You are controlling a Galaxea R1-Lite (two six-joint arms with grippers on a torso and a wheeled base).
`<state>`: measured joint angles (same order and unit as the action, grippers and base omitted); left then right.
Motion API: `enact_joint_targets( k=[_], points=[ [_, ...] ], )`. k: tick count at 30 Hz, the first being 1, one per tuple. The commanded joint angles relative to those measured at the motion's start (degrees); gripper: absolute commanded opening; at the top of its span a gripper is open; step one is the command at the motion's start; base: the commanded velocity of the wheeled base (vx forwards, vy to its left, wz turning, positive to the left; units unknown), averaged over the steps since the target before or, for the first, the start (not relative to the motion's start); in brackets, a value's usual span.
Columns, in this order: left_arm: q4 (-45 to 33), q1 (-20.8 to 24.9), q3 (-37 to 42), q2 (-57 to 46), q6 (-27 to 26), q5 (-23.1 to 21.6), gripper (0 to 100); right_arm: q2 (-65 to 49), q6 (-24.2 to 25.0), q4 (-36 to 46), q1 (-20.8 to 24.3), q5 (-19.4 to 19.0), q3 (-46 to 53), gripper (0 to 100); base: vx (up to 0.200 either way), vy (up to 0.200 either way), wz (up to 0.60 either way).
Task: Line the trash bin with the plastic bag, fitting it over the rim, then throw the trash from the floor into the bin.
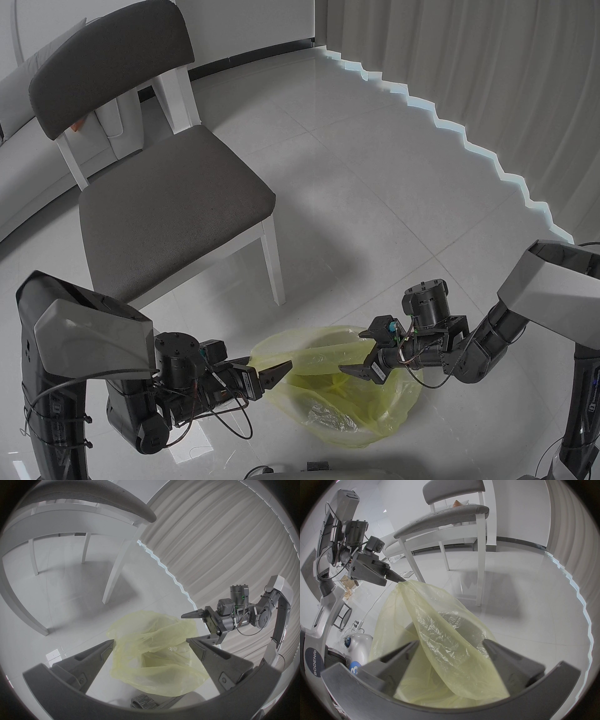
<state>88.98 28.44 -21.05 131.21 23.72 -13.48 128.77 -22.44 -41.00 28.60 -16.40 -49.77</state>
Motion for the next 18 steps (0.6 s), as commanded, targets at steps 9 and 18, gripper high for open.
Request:
enact_joint_targets(
  k=[9,18],
  points=[
    [1.0,-1.6,0.0,-1.6,-0.8,0.2,100,-0.4,-0.1,7.9,-1.9,0.0,-9.1,0,0.000,0.000,0.00],
    [1.0,-1.6,0.8,-2.4,-0.9,0.2,100,-1.8,-0.1,14.7,-2.0,0.0,-17.4,0,0.000,0.000,0.00]
  ],
)
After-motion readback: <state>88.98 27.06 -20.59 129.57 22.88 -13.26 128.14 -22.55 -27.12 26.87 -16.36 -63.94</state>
